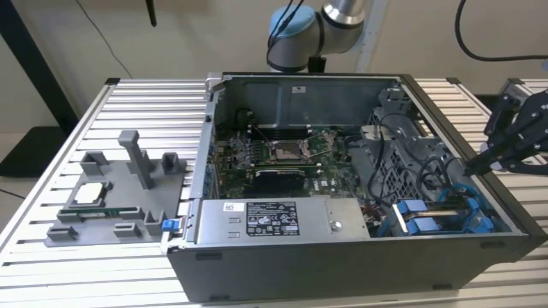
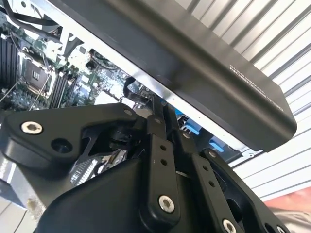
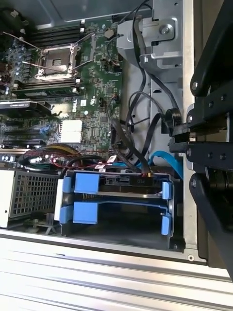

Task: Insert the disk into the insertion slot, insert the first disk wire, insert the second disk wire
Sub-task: 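Insert the second disk wire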

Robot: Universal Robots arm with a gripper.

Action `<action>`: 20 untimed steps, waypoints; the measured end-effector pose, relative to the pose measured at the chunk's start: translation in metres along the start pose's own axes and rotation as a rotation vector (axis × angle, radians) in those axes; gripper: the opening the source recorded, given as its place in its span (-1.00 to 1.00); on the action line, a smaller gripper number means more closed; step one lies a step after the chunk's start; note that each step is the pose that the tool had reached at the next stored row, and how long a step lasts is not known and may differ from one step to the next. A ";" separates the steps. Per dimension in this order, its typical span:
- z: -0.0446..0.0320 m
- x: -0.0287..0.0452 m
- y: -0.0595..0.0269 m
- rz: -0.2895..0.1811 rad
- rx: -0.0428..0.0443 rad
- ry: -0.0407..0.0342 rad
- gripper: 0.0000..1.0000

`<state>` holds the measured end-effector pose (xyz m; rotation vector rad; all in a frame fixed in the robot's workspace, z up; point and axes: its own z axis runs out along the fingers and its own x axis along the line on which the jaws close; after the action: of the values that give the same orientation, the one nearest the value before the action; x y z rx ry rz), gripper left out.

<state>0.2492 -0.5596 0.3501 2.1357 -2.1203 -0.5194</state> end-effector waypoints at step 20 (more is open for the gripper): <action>-0.0185 -0.0017 0.0287 0.001 0.0007 -0.0173 -1.00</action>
<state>0.2273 -0.5621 0.3763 2.1386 -2.1303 -0.5391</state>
